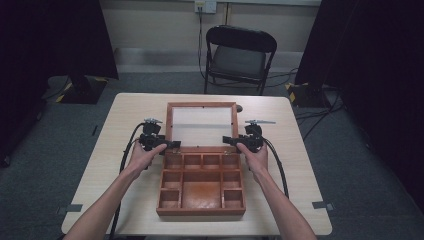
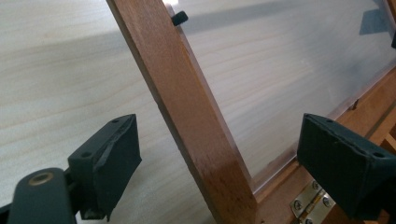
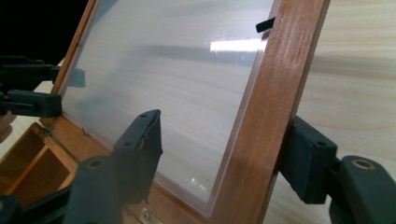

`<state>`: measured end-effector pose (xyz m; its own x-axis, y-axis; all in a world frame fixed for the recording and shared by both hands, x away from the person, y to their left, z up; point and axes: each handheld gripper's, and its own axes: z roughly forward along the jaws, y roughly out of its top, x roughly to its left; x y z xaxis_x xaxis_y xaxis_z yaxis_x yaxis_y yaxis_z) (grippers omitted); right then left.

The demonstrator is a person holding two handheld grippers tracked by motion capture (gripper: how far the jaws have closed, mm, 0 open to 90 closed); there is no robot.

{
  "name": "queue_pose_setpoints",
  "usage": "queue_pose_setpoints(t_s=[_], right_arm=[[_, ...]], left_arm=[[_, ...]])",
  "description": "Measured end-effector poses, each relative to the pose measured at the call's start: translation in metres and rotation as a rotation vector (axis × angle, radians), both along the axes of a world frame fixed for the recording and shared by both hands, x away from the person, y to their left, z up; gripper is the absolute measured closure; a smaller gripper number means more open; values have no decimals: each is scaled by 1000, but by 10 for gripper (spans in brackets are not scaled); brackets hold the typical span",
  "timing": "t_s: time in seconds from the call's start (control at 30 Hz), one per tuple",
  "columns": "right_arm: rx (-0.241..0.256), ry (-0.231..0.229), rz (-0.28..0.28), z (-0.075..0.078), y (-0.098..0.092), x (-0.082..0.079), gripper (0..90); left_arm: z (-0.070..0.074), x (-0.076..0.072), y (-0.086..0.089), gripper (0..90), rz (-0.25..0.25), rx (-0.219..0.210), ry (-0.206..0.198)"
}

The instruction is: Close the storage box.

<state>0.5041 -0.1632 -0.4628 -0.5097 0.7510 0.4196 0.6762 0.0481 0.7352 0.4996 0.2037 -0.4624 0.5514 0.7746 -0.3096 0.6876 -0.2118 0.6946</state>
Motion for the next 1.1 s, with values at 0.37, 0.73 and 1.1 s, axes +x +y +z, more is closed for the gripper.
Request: queue_pose_setpoints(t_s=[0.37,0.73,1.1], right_arm=[[22,-43,14,13,-2,-7,345],[21,-63,24,22,-3,-15,350],[-4,-85,35,31,-3,-26,361]], left_arm=[[11,-6,-11,269,-55,27,-50],[23,-8,2,422,-45,-38,-84],[34,-17,3,450,-54,-38,-113]])
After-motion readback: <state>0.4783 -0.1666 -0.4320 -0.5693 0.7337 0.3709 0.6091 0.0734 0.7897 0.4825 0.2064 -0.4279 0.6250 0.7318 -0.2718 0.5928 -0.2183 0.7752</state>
